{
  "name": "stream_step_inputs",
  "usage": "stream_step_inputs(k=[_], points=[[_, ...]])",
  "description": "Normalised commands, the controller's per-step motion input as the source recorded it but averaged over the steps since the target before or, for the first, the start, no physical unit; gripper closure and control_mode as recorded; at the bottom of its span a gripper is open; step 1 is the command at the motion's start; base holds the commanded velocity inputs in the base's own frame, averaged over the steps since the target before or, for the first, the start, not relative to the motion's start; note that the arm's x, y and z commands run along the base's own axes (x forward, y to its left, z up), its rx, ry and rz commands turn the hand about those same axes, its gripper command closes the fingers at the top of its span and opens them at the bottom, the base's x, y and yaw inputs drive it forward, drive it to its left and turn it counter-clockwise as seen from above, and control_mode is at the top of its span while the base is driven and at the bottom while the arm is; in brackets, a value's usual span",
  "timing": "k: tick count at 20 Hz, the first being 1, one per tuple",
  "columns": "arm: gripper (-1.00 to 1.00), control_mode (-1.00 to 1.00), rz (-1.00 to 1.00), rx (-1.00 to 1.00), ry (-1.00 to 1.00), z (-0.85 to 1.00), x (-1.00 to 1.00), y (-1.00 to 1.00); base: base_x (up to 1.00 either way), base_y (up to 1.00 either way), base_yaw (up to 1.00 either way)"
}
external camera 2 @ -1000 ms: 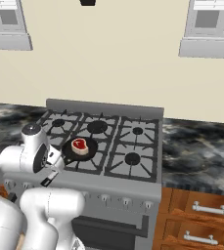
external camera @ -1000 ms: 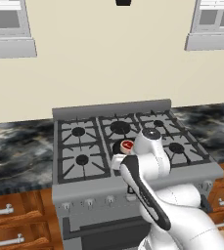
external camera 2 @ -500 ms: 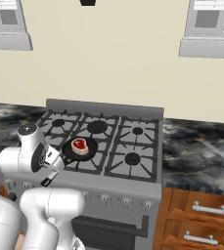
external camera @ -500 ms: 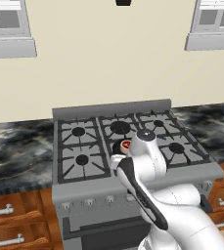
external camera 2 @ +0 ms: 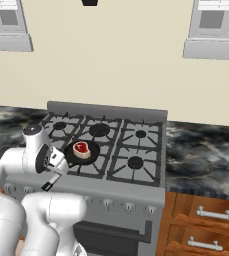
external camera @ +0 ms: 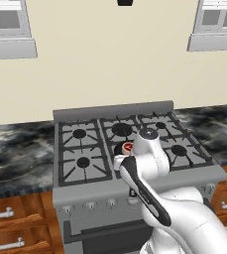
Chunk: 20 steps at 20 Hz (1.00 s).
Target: Pick up the pan with the steak in it and place it on the dining table. Then place the steak on the plate.
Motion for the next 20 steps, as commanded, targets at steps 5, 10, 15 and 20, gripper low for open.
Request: stream_step_inputs(k=[5,10,15,20], points=[[-1.00,-1.00,0.00,0.00,0.01,-0.34,0.00,0.00,0.00,0.00,0.00],[-1.00,-1.00,0.00,0.00,0.00,-0.44,0.00,-0.03,0.00,0.00,0.00],[-1.00,-1.00,0.00,0.00,0.00,-0.49,-0.05,-0.32,0.00,0.00,0.00],[-1.00,-1.00,0.00,0.01,0.00,-0.55,-0.05,-0.58,0.00,0.00,0.00]])
